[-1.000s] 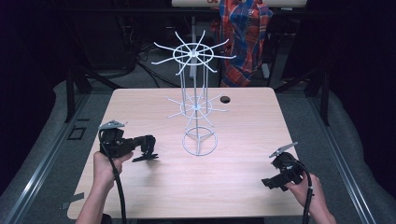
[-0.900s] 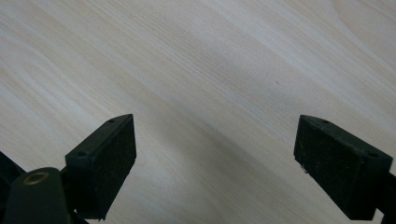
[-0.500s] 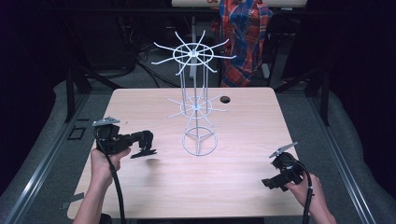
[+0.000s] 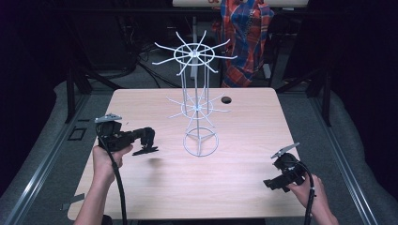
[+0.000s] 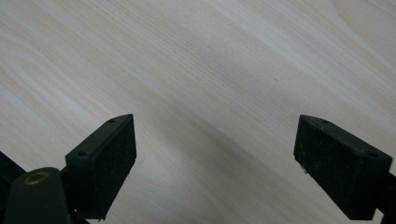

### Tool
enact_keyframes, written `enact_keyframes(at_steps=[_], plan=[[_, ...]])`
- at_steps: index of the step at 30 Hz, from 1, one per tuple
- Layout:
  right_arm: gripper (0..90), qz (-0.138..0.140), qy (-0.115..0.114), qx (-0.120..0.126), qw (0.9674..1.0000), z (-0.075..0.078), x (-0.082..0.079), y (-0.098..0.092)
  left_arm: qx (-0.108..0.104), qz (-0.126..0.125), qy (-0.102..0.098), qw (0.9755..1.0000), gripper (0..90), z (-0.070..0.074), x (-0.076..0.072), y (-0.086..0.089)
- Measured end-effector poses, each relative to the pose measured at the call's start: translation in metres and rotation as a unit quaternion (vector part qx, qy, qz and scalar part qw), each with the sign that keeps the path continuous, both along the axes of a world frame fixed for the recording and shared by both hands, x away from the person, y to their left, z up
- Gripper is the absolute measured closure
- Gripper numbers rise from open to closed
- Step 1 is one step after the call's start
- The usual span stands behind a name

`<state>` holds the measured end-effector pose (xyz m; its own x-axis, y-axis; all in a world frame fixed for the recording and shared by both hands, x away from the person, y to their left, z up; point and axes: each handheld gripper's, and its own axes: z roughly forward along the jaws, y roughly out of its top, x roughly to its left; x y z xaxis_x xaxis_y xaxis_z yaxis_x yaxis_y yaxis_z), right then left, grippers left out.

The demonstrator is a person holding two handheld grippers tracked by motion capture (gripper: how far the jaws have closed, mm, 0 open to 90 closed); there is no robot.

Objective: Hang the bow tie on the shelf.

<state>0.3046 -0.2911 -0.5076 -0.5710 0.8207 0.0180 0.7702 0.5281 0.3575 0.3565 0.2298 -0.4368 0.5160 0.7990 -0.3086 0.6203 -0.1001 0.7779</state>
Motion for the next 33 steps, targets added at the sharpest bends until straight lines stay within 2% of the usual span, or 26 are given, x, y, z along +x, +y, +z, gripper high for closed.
enact_keyframes(at_steps=[6,9,20,33], plan=[[12.7,0.0,0.0,0.0,1.0,0.0,0.0,0.0,0.002,-0.003,0.001,1.0,90.0,0.002,0.001,-0.002],[12.7,0.0,0.001,0.0,1.0,0.0,0.0,0.0,-0.004,-0.003,-0.004,1.0,90.0,0.004,0.002,-0.004],[12.7,0.0,0.001,0.001,1.0,0.0,0.0,-0.001,-0.004,-0.011,-0.012,0.9999,90.0,0.011,0.001,-0.011],[12.8,0.0,0.003,0.0,1.0,0.0,0.0,-0.001,-0.002,-0.025,-0.027,0.9993,90.0,0.025,0.004,-0.026]])
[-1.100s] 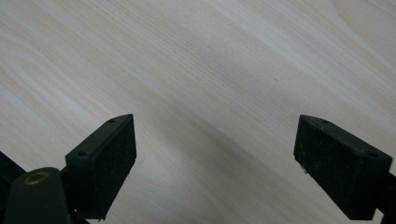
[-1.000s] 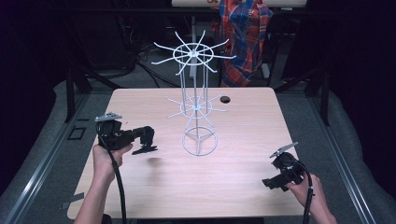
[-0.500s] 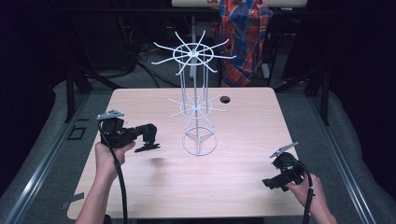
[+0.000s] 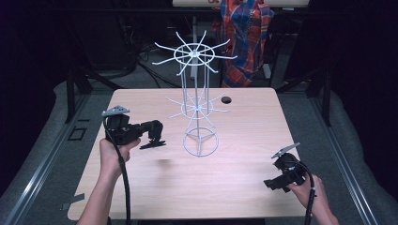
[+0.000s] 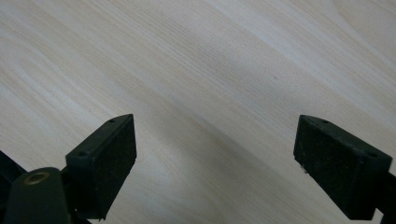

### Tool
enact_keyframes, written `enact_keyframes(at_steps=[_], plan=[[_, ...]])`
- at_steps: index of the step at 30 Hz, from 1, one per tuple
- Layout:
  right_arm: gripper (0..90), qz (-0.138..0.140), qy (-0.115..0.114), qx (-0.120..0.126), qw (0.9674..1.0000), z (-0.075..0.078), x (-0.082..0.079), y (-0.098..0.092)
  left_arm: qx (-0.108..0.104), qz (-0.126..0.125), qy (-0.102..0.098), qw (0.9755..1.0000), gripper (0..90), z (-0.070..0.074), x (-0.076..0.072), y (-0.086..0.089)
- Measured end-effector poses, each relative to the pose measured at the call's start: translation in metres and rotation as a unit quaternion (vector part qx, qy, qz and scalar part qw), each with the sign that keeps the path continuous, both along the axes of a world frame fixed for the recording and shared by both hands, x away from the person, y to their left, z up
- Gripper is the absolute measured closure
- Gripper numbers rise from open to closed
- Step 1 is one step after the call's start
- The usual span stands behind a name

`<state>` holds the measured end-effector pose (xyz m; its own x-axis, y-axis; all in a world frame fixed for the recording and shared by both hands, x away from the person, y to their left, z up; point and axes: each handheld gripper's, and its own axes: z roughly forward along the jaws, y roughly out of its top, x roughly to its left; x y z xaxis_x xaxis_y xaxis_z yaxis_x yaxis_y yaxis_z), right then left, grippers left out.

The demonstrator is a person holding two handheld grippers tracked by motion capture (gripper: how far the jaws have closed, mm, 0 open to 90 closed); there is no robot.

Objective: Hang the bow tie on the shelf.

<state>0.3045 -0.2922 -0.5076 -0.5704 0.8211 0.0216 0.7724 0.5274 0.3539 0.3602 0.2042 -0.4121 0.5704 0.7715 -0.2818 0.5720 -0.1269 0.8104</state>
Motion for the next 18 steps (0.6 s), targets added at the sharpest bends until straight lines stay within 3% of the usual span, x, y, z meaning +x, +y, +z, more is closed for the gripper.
enact_keyframes(at_steps=[18], plan=[[13.2,-0.005,-0.001,0.011,0.9999,-0.002,0.0,0.0,0.005,-0.014,-0.016,0.9998,90.0,0.016,0.004,-0.013]])
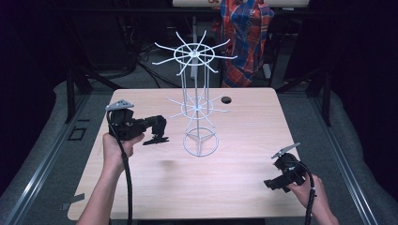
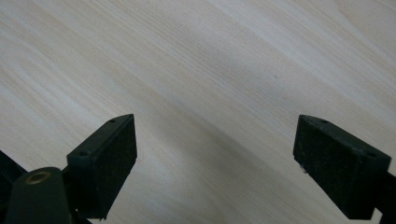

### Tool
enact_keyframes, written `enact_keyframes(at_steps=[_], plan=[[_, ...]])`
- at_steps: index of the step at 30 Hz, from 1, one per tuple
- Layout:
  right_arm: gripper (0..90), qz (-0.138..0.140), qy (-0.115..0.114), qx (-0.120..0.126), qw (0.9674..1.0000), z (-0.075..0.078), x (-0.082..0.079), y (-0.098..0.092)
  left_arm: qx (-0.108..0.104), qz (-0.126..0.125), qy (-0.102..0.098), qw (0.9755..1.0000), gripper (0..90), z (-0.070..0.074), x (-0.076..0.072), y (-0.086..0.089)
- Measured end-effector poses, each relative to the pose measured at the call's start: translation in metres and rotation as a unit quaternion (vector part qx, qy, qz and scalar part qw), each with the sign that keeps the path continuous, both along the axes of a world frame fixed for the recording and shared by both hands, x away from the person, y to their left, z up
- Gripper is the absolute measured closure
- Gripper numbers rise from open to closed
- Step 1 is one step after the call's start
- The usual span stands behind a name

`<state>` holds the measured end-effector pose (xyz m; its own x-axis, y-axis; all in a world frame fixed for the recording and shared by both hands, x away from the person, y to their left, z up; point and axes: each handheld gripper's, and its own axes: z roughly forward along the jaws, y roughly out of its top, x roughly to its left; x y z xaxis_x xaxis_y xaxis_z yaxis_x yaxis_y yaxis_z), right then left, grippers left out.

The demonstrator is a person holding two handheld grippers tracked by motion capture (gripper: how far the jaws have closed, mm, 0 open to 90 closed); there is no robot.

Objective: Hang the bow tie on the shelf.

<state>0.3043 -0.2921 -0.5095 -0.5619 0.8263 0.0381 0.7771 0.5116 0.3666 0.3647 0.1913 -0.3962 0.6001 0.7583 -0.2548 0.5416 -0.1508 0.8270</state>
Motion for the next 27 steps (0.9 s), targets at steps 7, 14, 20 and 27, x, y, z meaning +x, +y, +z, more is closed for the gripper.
enact_keyframes(at_steps=[7,14,20,27], plan=[[13.2,0.002,0.002,-0.005,1.0,0.001,0.0,-0.001,0.0,-0.006,-0.005,1.0,90.0,0.005,0.001,-0.007],[13.2,0.001,0.001,-0.009,1.0,0.001,0.0,-0.001,-0.001,-0.007,-0.01,0.9999,90.0,0.01,0.004,-0.013],[13.2,0.0,0.006,-0.009,0.9999,0.001,0.0,-0.002,0.0,-0.007,-0.009,0.9999,90.0,0.011,0.008,-0.019],[13.2,0.0,0.006,-0.007,1.0,0.002,0.0,-0.002,0.006,-0.013,-0.007,0.9999,90.0,0.01,0.012,-0.031]])
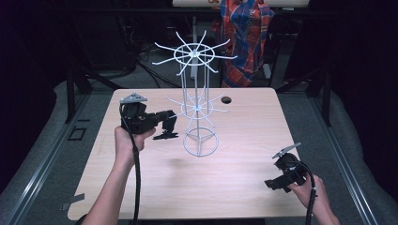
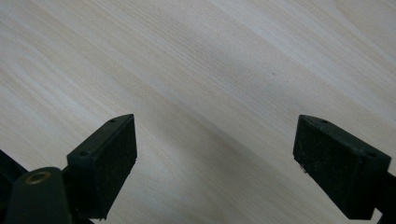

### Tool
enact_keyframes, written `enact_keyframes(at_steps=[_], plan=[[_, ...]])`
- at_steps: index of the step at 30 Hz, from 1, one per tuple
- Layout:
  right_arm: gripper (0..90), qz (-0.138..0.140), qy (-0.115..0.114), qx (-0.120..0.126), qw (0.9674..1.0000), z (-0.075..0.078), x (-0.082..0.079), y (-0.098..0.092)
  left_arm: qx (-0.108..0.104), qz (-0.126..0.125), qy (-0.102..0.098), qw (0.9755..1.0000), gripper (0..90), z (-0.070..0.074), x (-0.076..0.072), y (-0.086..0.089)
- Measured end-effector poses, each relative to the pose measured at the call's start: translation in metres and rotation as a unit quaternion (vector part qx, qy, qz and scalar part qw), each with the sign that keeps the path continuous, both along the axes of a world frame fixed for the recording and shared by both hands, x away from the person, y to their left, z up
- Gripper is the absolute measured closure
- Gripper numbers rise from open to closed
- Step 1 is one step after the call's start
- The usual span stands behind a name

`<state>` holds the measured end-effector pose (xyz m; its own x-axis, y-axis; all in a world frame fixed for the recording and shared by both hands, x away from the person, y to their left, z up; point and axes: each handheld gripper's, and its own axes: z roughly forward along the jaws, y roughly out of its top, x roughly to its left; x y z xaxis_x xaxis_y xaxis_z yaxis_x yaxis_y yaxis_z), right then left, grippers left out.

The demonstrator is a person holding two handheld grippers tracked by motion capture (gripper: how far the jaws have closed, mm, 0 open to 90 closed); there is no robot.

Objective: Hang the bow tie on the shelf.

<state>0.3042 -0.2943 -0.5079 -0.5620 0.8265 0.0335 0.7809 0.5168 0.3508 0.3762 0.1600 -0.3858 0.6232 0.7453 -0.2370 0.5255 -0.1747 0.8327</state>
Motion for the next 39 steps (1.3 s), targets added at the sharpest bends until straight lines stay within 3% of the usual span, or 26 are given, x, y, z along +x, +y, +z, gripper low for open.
enact_keyframes(at_steps=[18,39], plan=[[13.2,0.002,-0.002,0.002,1.0,0.0,0.0,-0.001,0.015,-0.01,0.008,0.9998,90.0,-0.004,0.011,-0.022],[13.3,0.002,-0.003,0.001,1.0,0.0,0.0,0.0,0.036,-0.01,0.012,0.9992,90.0,-0.006,0.021,-0.032]])
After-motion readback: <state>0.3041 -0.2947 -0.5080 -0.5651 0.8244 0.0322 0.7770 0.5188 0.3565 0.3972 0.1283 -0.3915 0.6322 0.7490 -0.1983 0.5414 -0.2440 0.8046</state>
